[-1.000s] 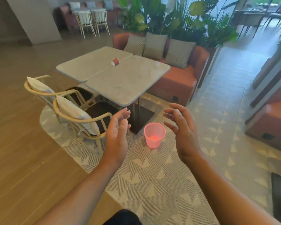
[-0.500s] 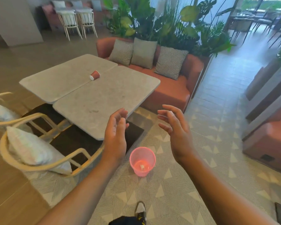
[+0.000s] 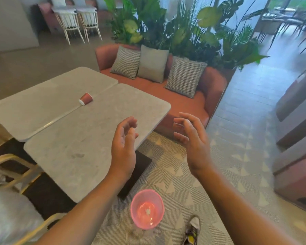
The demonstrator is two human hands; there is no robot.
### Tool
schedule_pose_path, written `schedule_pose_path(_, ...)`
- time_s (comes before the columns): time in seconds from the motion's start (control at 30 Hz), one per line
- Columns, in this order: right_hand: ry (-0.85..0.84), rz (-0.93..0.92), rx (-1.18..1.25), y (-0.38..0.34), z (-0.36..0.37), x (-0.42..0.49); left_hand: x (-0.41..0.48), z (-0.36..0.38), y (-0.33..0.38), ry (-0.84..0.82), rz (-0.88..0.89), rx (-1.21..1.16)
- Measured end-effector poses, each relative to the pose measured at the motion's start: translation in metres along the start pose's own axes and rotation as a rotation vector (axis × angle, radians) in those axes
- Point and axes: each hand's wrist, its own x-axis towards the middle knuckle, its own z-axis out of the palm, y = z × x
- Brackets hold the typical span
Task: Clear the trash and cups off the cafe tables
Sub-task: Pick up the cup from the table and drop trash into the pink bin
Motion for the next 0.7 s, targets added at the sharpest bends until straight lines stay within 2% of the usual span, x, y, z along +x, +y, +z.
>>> schedule_pose_path(0.2, -0.096, 0.007, 0.045, 0.037, -0.027, 0.127, 0.089, 0.072, -0.036, 0.077, 0.009, 0.019)
schedule_pose_path(0.47, -0.214, 0.06, 0.108, 0.065, -0.073, 0.318, 0.214, 0.183, -0.063, 0.266, 0.005, 0.01)
schedule_pose_path(0.7, -0.381, 0.096, 0.119, 0.097, -0.048, 0.415, 0.274, 0.202, -0.085, 0.433, -0.046, 0.036)
